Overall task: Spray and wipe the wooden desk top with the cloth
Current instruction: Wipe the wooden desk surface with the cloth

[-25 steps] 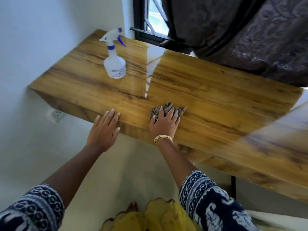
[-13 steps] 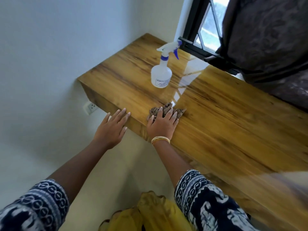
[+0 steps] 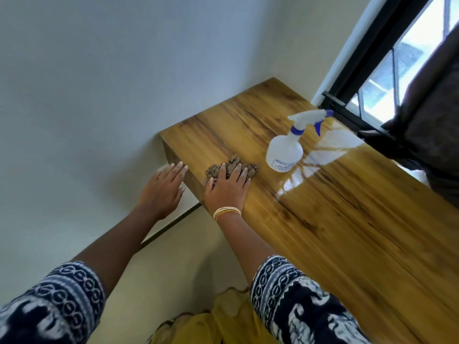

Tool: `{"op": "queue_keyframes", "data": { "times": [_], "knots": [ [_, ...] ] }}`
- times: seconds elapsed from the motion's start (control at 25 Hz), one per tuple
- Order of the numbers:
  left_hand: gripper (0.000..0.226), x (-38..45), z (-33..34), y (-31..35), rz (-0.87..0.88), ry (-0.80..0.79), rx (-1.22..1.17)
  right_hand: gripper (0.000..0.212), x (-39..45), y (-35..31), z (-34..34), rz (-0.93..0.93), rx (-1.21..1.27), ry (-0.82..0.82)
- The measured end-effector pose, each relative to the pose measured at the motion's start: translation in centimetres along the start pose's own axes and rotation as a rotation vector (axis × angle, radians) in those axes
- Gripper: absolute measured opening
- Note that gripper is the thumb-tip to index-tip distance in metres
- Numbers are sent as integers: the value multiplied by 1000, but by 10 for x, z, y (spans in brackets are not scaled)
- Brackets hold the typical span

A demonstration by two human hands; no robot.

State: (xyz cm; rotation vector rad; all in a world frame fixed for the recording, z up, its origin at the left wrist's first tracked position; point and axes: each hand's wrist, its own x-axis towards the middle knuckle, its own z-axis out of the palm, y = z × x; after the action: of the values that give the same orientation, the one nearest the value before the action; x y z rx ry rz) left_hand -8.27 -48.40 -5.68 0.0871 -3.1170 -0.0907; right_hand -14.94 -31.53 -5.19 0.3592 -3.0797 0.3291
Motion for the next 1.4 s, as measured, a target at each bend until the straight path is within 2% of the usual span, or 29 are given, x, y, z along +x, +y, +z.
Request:
{"op": "queue_keyframes", "data": {
  "times": [0.2, 0.48, 0.8, 0.88, 1.04, 1.12, 1.4],
  "knots": [
    [58, 10, 0, -20, -82, -7, 53, 59, 44, -7, 4, -144, 6, 41],
    [51, 22, 1, -69, -76, 78, 53, 66, 118, -70, 14, -249, -39, -75],
    [46, 28, 7, -103, -16, 102, 64, 70, 148, -140, 30, -179, -108, -113],
    [51, 24, 8, -104, -15, 74, 52, 66, 144, -128, 26, -241, -105, -107],
    [53, 21, 6, -95, -24, 61, 44, 58, 130, -67, 13, -632, -31, -140],
    [49, 21, 2, -84, -40, 68, 1, 57, 112, -33, 3, -723, 31, -196],
    [44, 17, -9, -15, 39, 125, -124, 44, 28, 57, -12, -601, 388, -169]
  ]
}}
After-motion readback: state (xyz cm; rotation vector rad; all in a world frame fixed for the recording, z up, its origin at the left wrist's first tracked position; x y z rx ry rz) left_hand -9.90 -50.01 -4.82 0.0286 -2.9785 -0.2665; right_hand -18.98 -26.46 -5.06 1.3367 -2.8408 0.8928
